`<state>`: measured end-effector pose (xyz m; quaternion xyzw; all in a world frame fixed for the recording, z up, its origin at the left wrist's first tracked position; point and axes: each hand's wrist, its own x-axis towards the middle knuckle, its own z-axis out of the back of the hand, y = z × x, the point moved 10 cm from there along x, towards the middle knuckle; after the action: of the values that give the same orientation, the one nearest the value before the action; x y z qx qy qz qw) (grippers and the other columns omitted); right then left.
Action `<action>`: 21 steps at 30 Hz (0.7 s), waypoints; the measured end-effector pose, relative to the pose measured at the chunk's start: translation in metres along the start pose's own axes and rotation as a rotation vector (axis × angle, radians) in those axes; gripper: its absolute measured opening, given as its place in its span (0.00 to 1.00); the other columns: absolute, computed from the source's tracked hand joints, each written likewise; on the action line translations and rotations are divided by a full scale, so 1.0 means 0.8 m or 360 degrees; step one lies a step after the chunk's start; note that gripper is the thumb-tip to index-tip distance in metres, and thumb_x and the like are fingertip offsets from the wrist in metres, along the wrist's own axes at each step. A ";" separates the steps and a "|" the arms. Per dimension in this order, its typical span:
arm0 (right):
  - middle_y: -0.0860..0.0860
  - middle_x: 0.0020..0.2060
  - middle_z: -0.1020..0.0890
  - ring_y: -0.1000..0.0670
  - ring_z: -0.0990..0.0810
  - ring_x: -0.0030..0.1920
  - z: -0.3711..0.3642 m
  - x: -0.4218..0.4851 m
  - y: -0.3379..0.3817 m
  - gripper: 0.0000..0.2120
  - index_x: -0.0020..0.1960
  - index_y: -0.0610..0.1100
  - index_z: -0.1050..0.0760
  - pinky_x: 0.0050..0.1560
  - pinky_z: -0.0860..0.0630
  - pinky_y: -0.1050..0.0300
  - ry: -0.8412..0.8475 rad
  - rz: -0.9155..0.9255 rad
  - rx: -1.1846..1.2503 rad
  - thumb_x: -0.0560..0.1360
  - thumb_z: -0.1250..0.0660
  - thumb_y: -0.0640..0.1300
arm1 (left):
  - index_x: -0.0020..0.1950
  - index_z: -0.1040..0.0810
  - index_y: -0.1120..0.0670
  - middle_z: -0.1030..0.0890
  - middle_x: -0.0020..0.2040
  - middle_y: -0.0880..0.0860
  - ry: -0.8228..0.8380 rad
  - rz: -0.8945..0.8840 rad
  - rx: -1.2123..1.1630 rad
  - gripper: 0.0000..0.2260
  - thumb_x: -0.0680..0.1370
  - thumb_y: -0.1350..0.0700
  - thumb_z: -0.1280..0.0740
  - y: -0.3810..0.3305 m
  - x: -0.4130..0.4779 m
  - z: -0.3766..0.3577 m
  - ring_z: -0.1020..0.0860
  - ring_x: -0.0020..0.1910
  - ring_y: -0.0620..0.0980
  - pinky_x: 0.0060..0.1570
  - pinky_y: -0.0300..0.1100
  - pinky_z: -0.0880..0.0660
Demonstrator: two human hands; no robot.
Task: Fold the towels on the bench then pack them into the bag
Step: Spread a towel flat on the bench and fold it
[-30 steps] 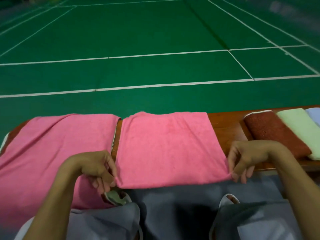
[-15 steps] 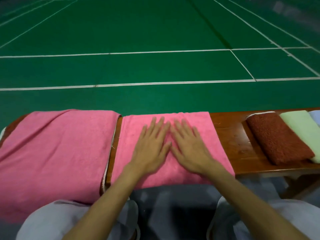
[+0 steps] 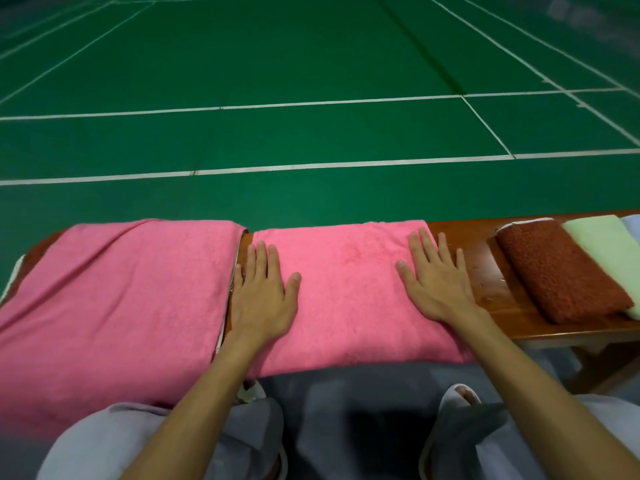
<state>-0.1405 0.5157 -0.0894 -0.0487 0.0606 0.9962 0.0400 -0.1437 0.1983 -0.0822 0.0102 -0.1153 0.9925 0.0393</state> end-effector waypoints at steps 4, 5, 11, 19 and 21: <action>0.52 0.83 0.55 0.44 0.56 0.83 0.010 -0.004 0.003 0.33 0.84 0.51 0.55 0.80 0.58 0.39 -0.0061 -0.0014 0.0207 0.83 0.64 0.63 | 0.84 0.57 0.58 0.59 0.84 0.57 -0.0014 0.0042 -0.0057 0.35 0.85 0.37 0.56 -0.001 -0.002 0.002 0.61 0.83 0.54 0.81 0.54 0.59; 0.50 0.83 0.49 0.44 0.50 0.82 0.021 -0.005 -0.001 0.33 0.83 0.49 0.50 0.80 0.53 0.39 -0.0156 -0.0063 0.0335 0.83 0.63 0.62 | 0.84 0.55 0.58 0.57 0.84 0.57 -0.0028 0.0052 -0.0080 0.34 0.85 0.38 0.55 0.001 -0.002 0.004 0.60 0.83 0.54 0.81 0.54 0.58; 0.39 0.60 0.24 0.37 0.25 0.60 0.062 -0.016 -0.038 0.21 0.64 0.38 0.27 0.57 0.26 0.44 -0.0337 -0.0449 0.0358 0.79 0.33 0.52 | 0.62 0.27 0.60 0.23 0.61 0.60 -0.0496 0.0349 -0.0341 0.16 0.80 0.51 0.32 0.011 -0.019 0.062 0.26 0.58 0.58 0.58 0.54 0.27; 0.44 0.47 0.20 0.41 0.23 0.46 0.045 -0.010 -0.043 0.11 0.49 0.43 0.25 0.44 0.28 0.50 -0.0017 -0.0555 0.0480 0.80 0.33 0.51 | 0.49 0.20 0.61 0.20 0.34 0.55 -0.0035 0.0663 -0.0587 0.05 0.78 0.59 0.30 0.057 0.005 0.036 0.20 0.32 0.55 0.33 0.51 0.19; 0.45 0.45 0.23 0.42 0.25 0.45 0.047 -0.009 -0.047 0.11 0.48 0.42 0.28 0.43 0.31 0.51 -0.0032 -0.0547 0.0572 0.82 0.35 0.50 | 0.42 0.21 0.62 0.19 0.35 0.57 -0.0025 0.0684 -0.0741 0.07 0.78 0.59 0.30 0.056 0.003 0.037 0.23 0.31 0.53 0.31 0.45 0.24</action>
<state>-0.1336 0.5571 -0.0556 -0.0403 0.2272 0.9484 0.2175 -0.1491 0.1483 -0.0634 -0.0158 -0.3392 0.9250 -0.1708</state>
